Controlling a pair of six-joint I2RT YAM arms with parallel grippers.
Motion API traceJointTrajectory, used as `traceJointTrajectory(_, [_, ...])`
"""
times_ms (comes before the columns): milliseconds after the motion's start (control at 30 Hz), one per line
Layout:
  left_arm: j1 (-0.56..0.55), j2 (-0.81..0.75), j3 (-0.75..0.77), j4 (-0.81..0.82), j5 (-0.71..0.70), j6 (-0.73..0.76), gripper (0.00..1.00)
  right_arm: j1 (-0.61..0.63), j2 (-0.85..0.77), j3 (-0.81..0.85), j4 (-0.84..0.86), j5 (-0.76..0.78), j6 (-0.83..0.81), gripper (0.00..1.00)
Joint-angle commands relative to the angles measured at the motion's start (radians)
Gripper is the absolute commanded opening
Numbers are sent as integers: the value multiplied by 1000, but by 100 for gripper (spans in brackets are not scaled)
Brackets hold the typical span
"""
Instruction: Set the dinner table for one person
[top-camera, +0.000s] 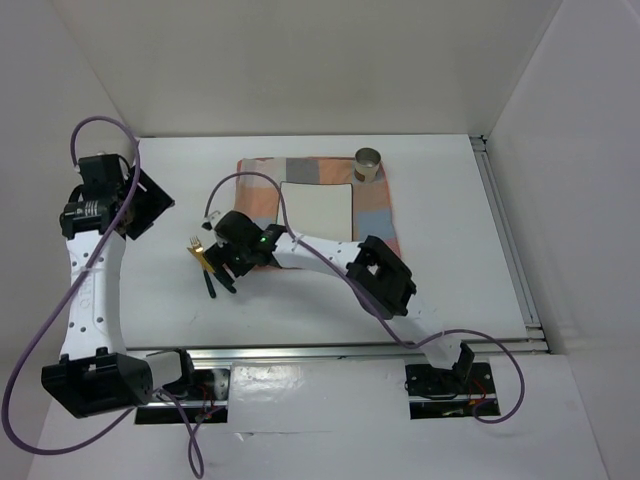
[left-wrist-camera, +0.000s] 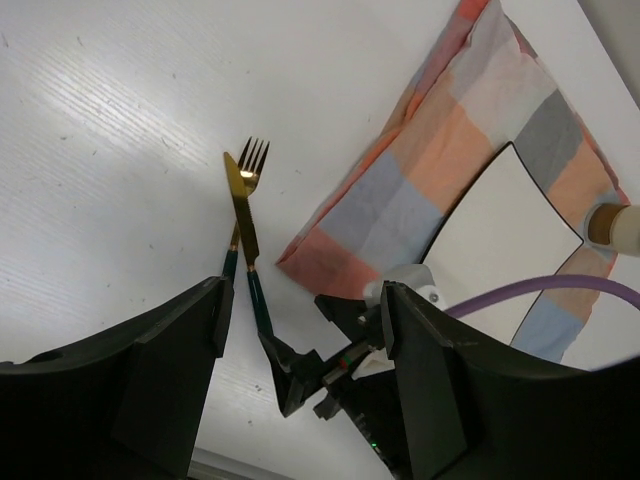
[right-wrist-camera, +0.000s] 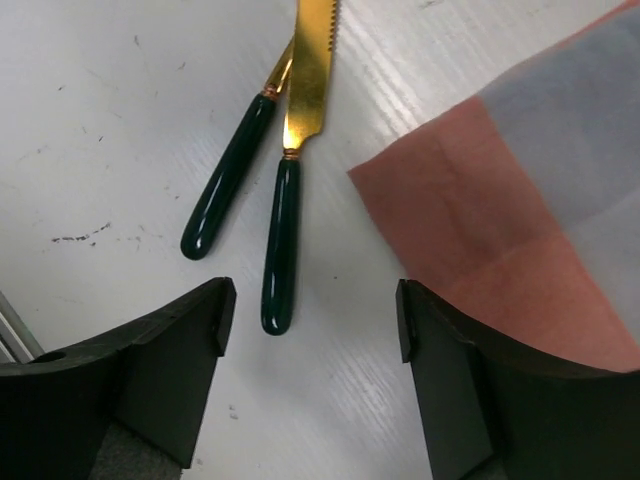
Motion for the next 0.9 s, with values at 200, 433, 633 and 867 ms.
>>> traceJointTrajectory(200, [1, -54, -16, -12, 30, -18, 78, 77, 73, 42, 69, 86, -40, 63])
traceJointTrajectory(433, [1, -64, -35, -3, 41, -18, 78, 97, 84, -15, 80, 223, -40, 37])
traceJointTrajectory(633, [1, -64, -65, 6, 78, -18, 78, 97, 70, -15, 90, 241, -29, 1])
traceJointTrajectory(867, [1, -82, -82, 32, 99, -28, 78, 97, 35, 25, 106, 238, -15, 0])
